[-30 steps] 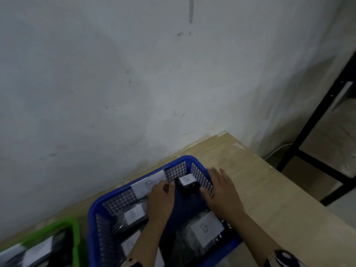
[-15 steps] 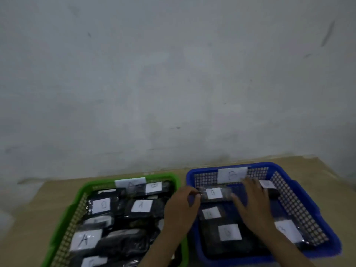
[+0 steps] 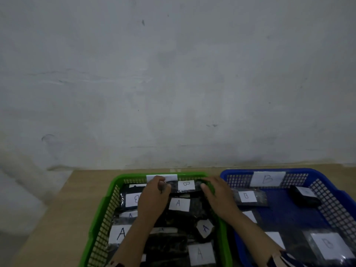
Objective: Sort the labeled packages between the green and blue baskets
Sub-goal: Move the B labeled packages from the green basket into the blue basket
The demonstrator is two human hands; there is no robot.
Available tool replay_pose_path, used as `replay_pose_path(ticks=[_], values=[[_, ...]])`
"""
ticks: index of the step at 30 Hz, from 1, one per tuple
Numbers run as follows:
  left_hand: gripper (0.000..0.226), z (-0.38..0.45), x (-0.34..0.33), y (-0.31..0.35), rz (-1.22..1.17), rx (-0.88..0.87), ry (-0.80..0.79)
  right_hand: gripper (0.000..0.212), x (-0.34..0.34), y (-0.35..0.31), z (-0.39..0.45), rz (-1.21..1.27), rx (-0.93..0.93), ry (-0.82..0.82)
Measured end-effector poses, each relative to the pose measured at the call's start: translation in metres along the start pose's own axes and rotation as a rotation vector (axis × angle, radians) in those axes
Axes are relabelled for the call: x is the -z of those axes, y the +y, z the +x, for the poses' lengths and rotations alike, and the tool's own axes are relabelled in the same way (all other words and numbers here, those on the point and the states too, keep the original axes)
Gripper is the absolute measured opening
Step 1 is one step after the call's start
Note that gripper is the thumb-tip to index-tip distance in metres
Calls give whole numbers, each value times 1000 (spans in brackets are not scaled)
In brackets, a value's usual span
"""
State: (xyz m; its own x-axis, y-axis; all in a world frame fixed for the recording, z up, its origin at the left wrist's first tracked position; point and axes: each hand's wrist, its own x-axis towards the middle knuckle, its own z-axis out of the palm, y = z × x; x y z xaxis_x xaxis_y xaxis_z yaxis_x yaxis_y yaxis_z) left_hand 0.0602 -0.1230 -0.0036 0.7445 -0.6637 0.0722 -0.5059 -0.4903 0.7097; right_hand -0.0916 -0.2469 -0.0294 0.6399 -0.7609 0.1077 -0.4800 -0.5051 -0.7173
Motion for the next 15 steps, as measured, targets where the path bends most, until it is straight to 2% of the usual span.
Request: replay_pose_path(ticks=[3, 8, 10, 13, 15], values=[[24, 20, -7, -6, 8, 42, -122, 37, -10, 1, 17, -16, -28, 3], [23, 48, -26, -7, 90, 185, -347, 49, -25, 8, 39, 15, -162, -157], [32, 56, -32, -9, 116, 214, -431, 52, -28, 12, 43, 62, -200, -194], [48, 62, -39, -14, 65, 239, -473, 53, -30, 16, 43, 104, -200, -192], [44, 61, -37, -15, 77, 230, -447, 51, -29, 15, 42, 125, -191, -180]])
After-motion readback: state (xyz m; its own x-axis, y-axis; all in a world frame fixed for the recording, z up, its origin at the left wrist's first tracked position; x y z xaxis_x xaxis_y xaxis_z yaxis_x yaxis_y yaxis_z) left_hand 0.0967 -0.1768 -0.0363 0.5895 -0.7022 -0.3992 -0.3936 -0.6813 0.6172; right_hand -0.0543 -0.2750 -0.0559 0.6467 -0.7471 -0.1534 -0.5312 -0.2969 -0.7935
